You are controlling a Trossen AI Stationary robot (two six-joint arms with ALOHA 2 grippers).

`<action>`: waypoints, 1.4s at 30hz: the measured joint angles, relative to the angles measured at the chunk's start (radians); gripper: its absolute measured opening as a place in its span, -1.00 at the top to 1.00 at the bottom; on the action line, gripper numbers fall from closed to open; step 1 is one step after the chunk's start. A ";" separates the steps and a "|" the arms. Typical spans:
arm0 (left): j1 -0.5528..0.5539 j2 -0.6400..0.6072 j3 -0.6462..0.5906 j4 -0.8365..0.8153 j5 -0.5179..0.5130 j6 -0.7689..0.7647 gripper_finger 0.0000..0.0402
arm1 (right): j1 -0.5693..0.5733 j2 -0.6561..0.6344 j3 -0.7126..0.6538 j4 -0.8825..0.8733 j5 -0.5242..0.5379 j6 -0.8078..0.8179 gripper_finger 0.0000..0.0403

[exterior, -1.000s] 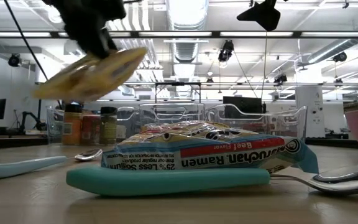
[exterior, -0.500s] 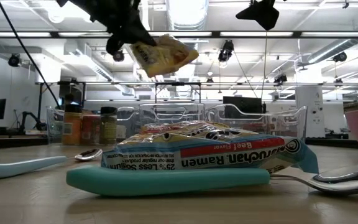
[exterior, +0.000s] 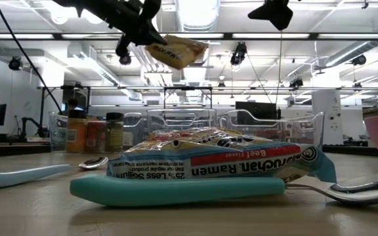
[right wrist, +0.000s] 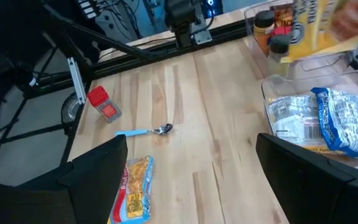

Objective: Pick & Place Food Item
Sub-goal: Put the yellow noodle pack into the middle transparent bin

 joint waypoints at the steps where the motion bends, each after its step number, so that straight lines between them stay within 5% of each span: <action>1: 0.011 0.004 0.005 -0.006 0.008 0.000 1.00 | 0.000 0.000 0.000 0.001 0.000 -0.003 -0.75; 22: 0.160 0.445 0.393 -0.441 0.223 0.112 1.00 | 0.000 0.000 -0.003 0.016 0.001 0.057 -0.75; 42: 0.166 0.549 0.415 -0.614 0.316 0.193 1.00 | -0.001 0.000 -0.003 0.043 0.059 0.042 -0.75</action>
